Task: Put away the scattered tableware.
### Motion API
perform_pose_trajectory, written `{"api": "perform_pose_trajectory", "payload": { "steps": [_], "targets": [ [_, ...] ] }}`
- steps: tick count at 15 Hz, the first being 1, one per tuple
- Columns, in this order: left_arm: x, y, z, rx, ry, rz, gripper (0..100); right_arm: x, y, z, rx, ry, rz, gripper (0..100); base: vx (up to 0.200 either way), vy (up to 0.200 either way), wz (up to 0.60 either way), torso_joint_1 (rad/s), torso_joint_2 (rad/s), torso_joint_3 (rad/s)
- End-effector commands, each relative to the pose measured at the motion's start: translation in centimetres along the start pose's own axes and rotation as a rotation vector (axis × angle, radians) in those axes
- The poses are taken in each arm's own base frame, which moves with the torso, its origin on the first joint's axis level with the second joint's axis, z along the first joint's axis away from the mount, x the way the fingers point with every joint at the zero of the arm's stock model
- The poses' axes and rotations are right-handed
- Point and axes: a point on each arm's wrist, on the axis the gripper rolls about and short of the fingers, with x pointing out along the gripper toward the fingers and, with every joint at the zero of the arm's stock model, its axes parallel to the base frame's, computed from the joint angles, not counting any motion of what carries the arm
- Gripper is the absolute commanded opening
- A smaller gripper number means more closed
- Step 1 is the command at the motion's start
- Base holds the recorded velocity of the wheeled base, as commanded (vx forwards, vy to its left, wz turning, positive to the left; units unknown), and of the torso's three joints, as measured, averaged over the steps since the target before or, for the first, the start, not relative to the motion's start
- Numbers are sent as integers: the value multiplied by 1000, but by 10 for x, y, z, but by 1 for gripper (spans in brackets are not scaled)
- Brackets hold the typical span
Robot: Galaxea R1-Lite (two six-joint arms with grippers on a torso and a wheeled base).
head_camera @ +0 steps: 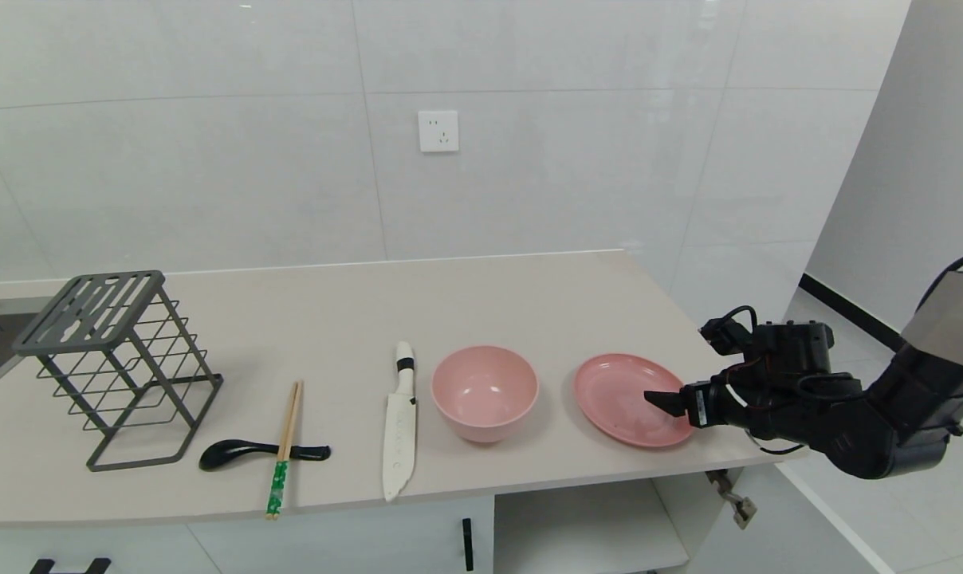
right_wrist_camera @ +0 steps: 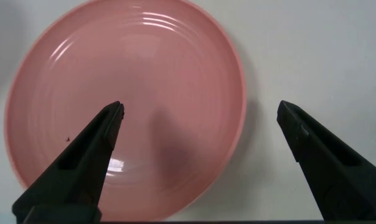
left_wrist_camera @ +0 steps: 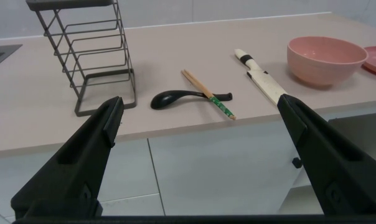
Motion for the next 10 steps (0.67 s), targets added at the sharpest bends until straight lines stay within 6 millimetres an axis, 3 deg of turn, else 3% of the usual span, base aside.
{"api": "perform_pose_trajectory", "payload": {
  "steps": [1, 10],
  "targets": [
    [0, 0, 0, 0, 0, 0, 100, 1, 0, -1, 1, 4, 1, 100, 0, 0, 0, 0, 0, 0],
    [0, 0, 0, 0, 2, 0, 100, 4, 0, -5, 4, 22, 2, 100, 0, 0, 0, 0, 0, 0]
  ]
}}
